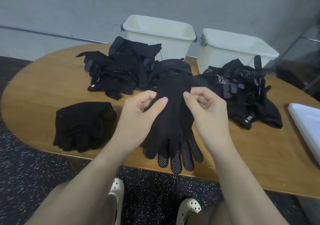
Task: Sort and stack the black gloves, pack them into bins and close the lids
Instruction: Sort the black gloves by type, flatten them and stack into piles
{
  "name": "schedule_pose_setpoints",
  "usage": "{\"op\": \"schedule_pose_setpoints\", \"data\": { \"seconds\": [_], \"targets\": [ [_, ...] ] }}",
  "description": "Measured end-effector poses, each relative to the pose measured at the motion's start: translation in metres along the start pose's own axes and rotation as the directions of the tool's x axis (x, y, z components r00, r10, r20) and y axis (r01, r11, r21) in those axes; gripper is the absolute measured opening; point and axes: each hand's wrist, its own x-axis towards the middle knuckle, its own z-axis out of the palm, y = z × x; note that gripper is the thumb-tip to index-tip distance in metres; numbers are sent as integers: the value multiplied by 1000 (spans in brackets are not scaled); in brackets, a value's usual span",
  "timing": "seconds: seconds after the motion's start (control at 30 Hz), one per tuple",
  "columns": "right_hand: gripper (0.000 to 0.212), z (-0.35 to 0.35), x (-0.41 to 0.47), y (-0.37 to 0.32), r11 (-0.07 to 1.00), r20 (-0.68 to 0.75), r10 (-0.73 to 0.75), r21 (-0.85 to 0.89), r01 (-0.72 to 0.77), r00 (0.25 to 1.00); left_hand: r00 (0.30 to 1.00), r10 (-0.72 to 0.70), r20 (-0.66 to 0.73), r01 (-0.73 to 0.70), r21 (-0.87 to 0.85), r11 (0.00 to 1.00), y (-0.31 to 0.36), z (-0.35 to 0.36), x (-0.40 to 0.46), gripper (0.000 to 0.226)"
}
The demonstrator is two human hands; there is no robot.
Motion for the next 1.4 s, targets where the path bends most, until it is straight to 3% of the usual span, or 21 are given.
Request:
{"op": "schedule_pose_setpoints", "data": {
  "seconds": [0.07, 0.17, 0.27, 0.4, 0.47, 0.53, 0.63, 0.8, 0.97, 1.03, 1.1, 1.2, 1.3, 1.4],
  "targets": [
    [8, 2, 2, 1, 999, -42, -28, -18, 27, 999, 998, 28, -60, -25, 45, 999, 0, -1, 3, 37],
    [8, 6, 1, 2, 986, -90, -139, -109, 129, 986, 988, 93, -124, -87, 55, 995, -2, -3, 6, 27],
    [12, 11, -3, 0, 961, -29, -239, -149, 232, 971, 971, 137, -195, -125, 74, 989, -6, -4, 9, 18],
    [8, 21, -11, -4, 973, 110, -172, -135, 186, 979, 971, 200, -129, -189, 90, 978, -4, -3, 7, 19],
    [7, 24, -10, -5, 982, 90, -149, -103, 158, 985, 967, 248, -54, -237, 154, 959, -2, -3, 6, 36],
    [8, 24, -8, -6, 990, 51, -123, -68, 127, 991, 967, 253, -3, -249, 163, 955, -2, -3, 6, 33],
    [27, 25, -6, -6, 995, 3, -88, -54, 88, 996, 974, 223, 30, -225, 148, 963, 0, -1, 4, 32],
    [11, 26, -2, -7, 997, -54, -76, -32, 75, 996, 976, 212, 55, -217, 119, 969, -8, -1, 6, 24],
    [35, 24, 2, -6, 996, -52, -81, -37, 79, 995, 971, 237, -34, -230, 146, 962, -12, -2, 8, 19],
    [36, 24, 2, -7, 996, -33, -85, -2, 85, 996, 974, 210, -89, -194, 162, 968, -12, -4, 10, 18],
    [35, 22, 0, -8, 995, 2, -101, 18, 101, 995, 991, 80, -107, -65, 136, 989, -11, -6, 13, 34],
    [32, 18, -4, -14, 994, 99, -102, 55, 97, 990, 995, -100, -24, 100, -5, 995, -5, -12, 14, 57],
    [26, 12, -9, -23, 986, 195, -76, 158, 46, 978, 988, -122, 96, 129, -80, 988, 9, -20, 8, 32],
    [18, 6, -16, -30, 969, 252, -43, 246, -21, 967, 988, -76, 137, 102, -192, 976, 21, -31, -4, 28]
  ]
}}
